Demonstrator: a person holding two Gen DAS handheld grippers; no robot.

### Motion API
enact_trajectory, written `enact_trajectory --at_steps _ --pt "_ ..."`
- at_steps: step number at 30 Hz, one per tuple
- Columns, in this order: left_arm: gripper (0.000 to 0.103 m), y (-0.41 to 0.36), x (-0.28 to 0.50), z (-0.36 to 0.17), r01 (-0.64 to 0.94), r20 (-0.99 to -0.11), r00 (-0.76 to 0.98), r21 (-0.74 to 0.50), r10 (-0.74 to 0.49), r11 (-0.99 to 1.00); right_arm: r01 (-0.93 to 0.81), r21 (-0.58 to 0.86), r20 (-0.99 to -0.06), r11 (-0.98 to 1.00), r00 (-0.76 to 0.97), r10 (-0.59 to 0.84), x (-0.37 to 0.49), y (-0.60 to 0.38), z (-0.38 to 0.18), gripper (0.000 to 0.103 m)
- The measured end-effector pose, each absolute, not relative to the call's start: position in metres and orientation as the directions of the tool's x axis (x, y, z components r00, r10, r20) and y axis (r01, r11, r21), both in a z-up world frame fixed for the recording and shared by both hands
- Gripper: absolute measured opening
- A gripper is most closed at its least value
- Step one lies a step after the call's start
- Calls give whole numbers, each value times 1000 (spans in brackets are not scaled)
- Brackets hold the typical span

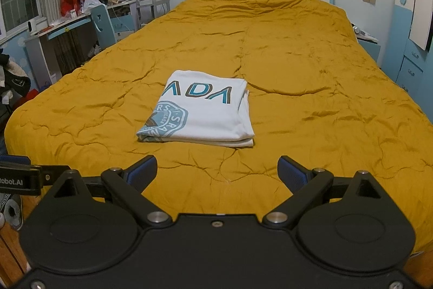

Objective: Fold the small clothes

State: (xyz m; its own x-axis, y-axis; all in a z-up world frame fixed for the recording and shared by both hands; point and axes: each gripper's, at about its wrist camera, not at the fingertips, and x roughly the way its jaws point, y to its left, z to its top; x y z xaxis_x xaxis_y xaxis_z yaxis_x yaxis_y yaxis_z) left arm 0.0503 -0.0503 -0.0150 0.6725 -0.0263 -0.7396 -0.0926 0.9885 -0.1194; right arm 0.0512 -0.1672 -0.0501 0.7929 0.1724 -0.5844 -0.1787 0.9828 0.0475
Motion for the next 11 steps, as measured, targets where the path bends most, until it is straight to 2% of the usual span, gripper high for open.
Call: enact_trajectory --at_steps 11 --pt "103 -53 50 -17 -88 -739 673 -115 -26 989 -180 46 -586 983 792 173 53 -168 -51 97"
